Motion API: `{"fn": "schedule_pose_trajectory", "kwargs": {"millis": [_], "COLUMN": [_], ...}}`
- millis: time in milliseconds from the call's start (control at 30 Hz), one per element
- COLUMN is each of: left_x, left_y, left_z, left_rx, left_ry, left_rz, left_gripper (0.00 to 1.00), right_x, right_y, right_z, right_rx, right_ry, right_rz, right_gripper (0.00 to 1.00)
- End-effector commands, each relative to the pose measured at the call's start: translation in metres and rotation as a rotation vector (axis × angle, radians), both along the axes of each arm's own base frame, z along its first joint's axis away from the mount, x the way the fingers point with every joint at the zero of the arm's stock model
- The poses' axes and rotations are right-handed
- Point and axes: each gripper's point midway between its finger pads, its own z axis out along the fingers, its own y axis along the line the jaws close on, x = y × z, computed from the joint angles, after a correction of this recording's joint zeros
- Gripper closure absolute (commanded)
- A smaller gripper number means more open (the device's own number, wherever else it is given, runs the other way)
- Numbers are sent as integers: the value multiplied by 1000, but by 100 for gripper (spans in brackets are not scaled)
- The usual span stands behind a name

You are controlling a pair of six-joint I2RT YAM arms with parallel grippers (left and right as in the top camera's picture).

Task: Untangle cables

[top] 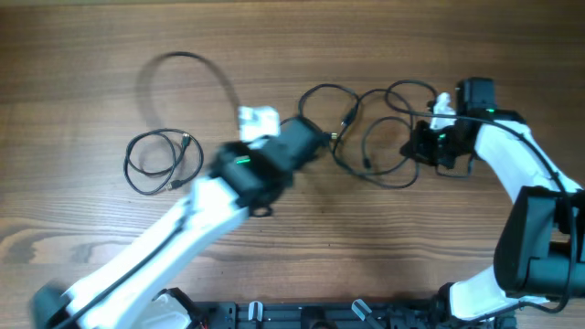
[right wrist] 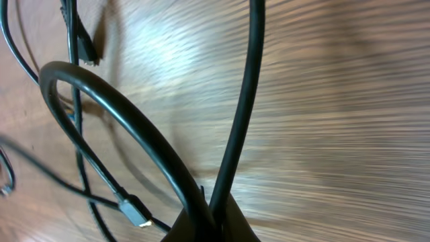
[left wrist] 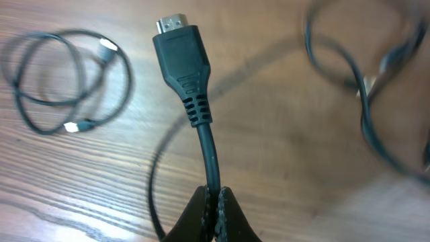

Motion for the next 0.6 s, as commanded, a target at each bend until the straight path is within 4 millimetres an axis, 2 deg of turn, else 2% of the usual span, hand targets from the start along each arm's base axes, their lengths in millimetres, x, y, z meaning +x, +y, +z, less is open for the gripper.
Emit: {"fn": "schedule_pose_trajectory", "kwargs": {"millis": [0, 67, 100, 133, 167, 200, 233, 267, 300, 367, 433, 567], "left_x": [0, -5, -10, -17, -22, -30, -39, -47, -53, -73, -82, -86], "left_y": [51, 80, 97, 117, 129, 142, 154, 165, 172, 197, 207, 208], "left_z": [52, 76, 88, 102, 110, 119, 126, 132, 135, 139, 136, 122], "left_rx": [-163, -242, -282, -324, -342, -361, -375, -384, -387, -337, -303, -262], "left_ry": [-172, -256, -304, -363, -397, -440, -476, -507, -525, -568, -565, -493], "left_rz": [244, 353, 411, 480, 514, 552, 586, 616, 638, 722, 762, 771], "left_gripper": [96, 96, 96, 96, 96, 96, 96, 96, 96, 96, 96, 96], "right_x": [4, -4, -8, -11, -10, -8, -4, 0, 4, 14, 14, 13], "right_y": [-51, -85, -99, -106, -105, -99, -89, -76, -62, -30, -29, -25], "right_z": [-6, -16, -20, -24, -25, -25, -23, -19, -13, 3, 3, 2], "right_rx": [-111, -216, -259, -263, -247, -206, -156, -94, -33, 105, 97, 102], "right_ry": [24, 76, 94, 96, 93, 80, 56, 17, -25, -142, -143, -122], "right_rz": [-149, -289, -346, -378, -380, -368, -326, -254, -181, -18, -15, -26], "right_gripper": [96, 94, 81, 58, 56, 45, 15, 4, 0, 0, 0, 0]}}
